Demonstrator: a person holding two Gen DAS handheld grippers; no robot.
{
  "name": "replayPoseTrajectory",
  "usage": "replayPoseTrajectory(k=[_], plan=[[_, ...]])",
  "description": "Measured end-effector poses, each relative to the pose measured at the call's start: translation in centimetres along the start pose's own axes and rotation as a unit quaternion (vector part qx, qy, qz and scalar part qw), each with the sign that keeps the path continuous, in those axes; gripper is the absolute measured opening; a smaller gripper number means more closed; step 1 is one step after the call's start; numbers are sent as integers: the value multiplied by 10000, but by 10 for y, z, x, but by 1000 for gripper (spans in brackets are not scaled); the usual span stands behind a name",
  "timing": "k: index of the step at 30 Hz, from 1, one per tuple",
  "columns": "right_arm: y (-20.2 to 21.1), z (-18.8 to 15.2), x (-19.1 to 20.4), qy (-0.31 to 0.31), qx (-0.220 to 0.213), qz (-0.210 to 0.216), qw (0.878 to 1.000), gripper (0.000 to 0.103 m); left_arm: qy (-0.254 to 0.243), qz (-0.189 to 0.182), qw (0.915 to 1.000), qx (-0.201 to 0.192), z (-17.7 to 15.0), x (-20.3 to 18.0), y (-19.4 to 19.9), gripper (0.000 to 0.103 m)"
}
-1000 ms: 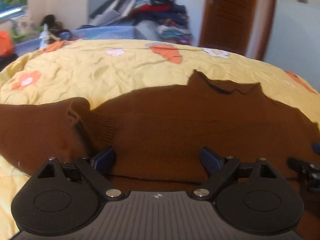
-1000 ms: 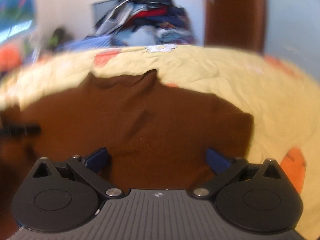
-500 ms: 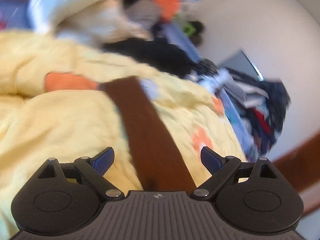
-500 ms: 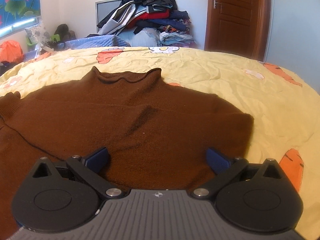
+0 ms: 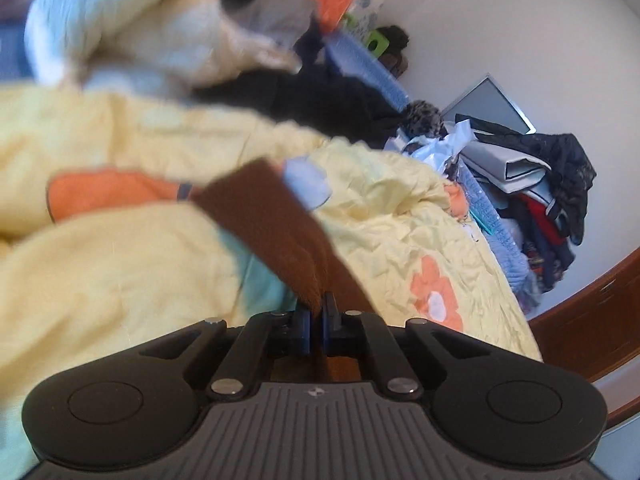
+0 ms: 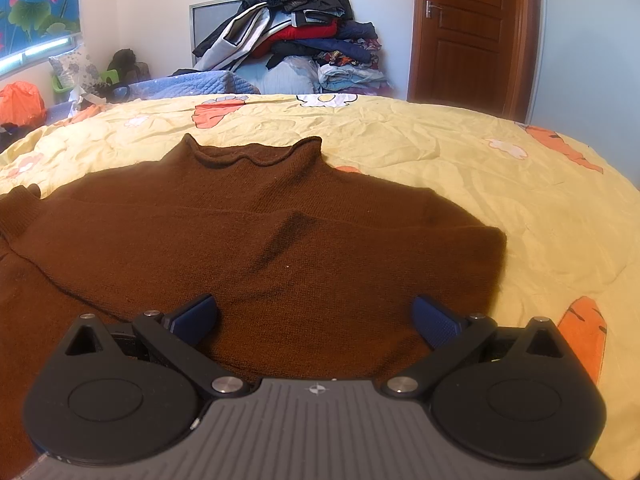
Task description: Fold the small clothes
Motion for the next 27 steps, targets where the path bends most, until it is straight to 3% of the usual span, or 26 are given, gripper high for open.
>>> replayPoseTrajectory(k=[3, 5, 6, 8, 9, 11, 12, 13, 14, 15, 17, 19, 20, 23, 25, 27], plan=[[0, 0, 1, -16, -5, 5, 10000, 103, -794, -548, 9949, -290, -9, -68, 38, 4], [0, 1, 1, -44, -10, 13, 10000, 103, -1431, -1260, 9814, -208, -41, -135, 62, 4], [-1, 1, 0, -51, -10, 14, 10000, 103, -1784, -1679, 9695, -56, -66, -171, 73, 4], [-1, 1, 0, -52, -12, 16, 10000, 103, -2329, -2469, 9394, 480, -131, -232, 96, 5], [-1, 1, 0, -68, -16, 26, 10000, 103, -2445, -2915, 9196, 982, -168, -256, 104, 5], [0, 1, -1, -132, -35, 69, 9999, 103, -2465, -3638, 8663, 2377, -246, -287, 112, 17], [0, 1, -2, -191, -52, 105, 9997, 103, -2358, -3712, 8466, 2997, -277, -290, 114, 22], [1, 2, -3, -263, -72, 153, 9995, 103, -2242, -3722, 8332, 3420, -301, -290, 115, 31], [2, 1, -4, -335, -95, 195, 9992, 103, -2169, -3724, 8283, 3579, -315, -286, 117, 39], [3, 2, -5, -399, -114, 237, 9989, 103, -2158, -3659, 8348, 3502, -320, -280, 116, 45], [4, 2, -8, -506, -142, 311, 9981, 103, -2241, -3352, 8657, 2968, -314, -259, 110, 84], [4, 2, -9, -573, -163, 365, 9976, 103, -2363, -3027, 8928, 2354, -303, -232, 108, 89], [3, 2, -10, -604, -171, 389, 9973, 103, -2476, -2861, 8982, 2237, -301, -220, 103, 89], [5, 2, -11, -710, -202, 468, 9962, 103, -2663, -2553, 9037, 2172, -307, -188, 96, 88], [7, 3, -12, -824, -200, 622, 9945, 103, -3116, -2814, 8913, 1711, -309, -180, 106, 89], [12, 8, -16, -1153, -32, 929, 9890, 103, -3241, -2710, 8905, 1691, -310, -183, 104, 91]])
Point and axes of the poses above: each gripper's, at about its wrist camera, not at the fingertips, and y roughly against the way its jaws point, x to its left, z to its top, the point moved 9 cm from there along -y, roughly the way its jaws point, and after that the axes turned 4 degrees about -z, right-handed, at the moved point
